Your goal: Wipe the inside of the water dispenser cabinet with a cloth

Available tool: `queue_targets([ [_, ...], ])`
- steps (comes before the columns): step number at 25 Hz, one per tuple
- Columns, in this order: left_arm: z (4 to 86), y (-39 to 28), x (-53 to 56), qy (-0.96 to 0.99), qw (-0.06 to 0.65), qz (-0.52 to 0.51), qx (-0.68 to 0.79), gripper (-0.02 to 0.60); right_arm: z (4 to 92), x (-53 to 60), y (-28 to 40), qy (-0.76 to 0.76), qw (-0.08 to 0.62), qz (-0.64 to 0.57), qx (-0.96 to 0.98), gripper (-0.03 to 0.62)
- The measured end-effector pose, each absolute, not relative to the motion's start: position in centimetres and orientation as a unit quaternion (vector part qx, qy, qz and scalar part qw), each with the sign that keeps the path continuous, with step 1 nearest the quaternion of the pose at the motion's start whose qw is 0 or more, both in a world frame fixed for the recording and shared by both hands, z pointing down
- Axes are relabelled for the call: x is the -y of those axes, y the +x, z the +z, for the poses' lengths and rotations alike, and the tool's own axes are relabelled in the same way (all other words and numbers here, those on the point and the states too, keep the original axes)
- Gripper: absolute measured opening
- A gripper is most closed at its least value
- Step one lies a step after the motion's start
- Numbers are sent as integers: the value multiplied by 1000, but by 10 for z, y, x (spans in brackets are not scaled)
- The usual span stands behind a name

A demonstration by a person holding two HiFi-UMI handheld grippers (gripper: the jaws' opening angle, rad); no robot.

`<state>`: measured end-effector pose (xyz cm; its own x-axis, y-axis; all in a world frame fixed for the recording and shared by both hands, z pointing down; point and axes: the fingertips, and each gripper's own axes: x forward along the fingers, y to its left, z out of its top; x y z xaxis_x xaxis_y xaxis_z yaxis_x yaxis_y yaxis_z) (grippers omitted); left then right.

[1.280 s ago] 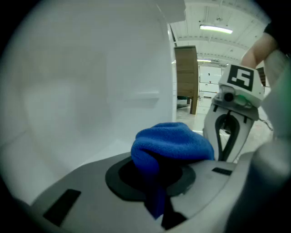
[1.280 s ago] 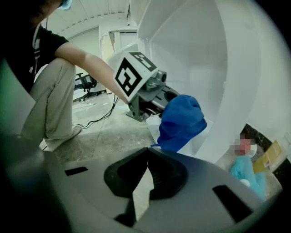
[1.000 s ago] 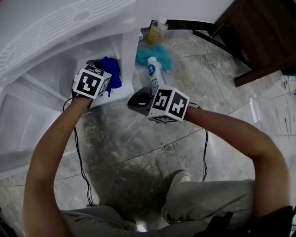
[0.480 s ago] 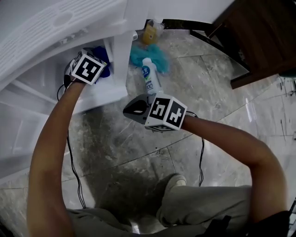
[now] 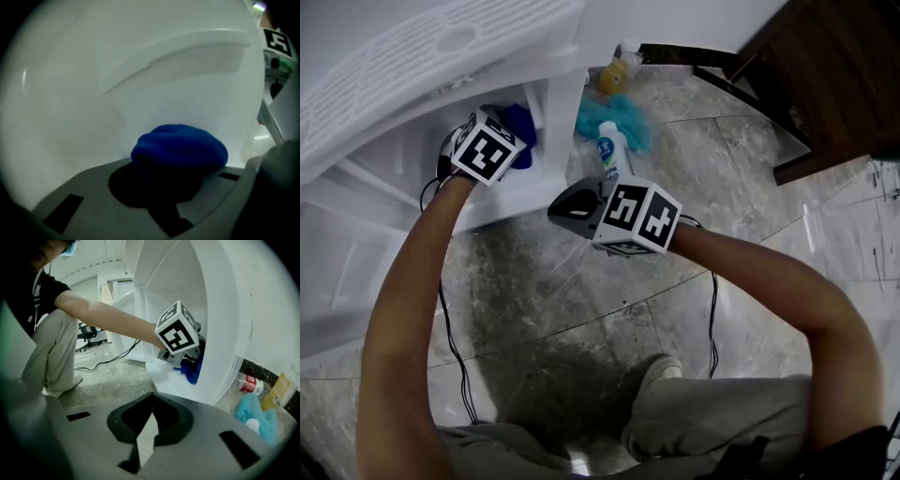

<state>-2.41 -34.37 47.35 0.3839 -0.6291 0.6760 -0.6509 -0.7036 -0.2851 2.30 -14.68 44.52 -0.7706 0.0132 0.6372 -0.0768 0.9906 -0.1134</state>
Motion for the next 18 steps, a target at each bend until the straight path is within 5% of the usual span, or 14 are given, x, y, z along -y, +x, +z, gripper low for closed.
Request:
queue_targets([
  [18,477,-26,350,820,-16,413,397,57,443,142,9,1,334,62,940,-2],
])
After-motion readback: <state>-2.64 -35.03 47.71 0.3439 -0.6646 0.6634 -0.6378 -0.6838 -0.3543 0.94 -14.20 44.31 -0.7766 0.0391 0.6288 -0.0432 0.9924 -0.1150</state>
